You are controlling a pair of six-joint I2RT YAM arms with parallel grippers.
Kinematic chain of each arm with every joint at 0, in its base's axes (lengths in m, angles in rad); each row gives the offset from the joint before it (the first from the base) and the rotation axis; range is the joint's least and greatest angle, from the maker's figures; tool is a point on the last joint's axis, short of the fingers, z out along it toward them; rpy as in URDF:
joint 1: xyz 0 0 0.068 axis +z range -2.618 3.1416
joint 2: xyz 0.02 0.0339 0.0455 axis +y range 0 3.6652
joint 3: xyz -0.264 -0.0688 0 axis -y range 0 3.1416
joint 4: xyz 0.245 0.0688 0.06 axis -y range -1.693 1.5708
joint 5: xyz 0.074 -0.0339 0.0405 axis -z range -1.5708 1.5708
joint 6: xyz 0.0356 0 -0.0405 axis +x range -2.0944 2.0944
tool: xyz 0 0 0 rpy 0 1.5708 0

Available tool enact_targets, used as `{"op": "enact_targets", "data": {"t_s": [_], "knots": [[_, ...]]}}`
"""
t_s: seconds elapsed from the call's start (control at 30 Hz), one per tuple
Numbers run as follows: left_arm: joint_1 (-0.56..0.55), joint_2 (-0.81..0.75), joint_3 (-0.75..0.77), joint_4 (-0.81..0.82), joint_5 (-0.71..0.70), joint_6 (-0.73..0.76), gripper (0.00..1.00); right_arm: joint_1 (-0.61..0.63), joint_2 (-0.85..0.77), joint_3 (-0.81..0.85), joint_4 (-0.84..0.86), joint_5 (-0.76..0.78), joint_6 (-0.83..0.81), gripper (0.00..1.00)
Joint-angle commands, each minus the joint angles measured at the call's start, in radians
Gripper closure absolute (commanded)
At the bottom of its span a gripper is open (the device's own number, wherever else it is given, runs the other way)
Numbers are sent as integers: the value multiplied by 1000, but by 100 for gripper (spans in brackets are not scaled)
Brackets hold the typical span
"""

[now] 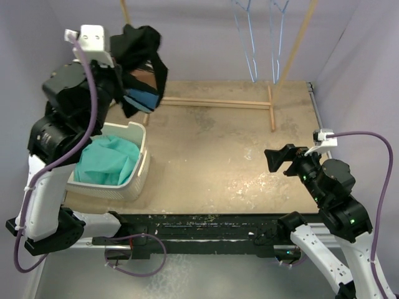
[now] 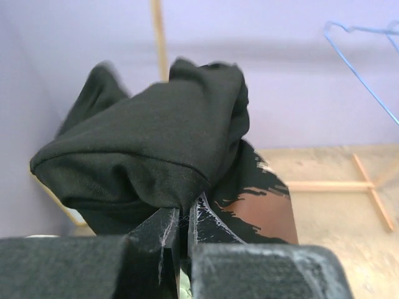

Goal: Remove the t-shirt from the hanger

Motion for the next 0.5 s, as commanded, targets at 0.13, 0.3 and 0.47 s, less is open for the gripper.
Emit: {"op": "enact_targets", "data": {"t_s": [0.13, 0.3, 0.47], "knots": [[4, -63, -19, -58, -447, 171, 100, -1, 0, -6, 39, -24, -12, 1], [6, -170, -154, -118, -486, 72, 100, 0, 9, -8, 42, -40, -14, 1], [5, -232, -281, -185, -532, -6, 100, -1, 14, -5, 37, -50, -15, 1]]}}
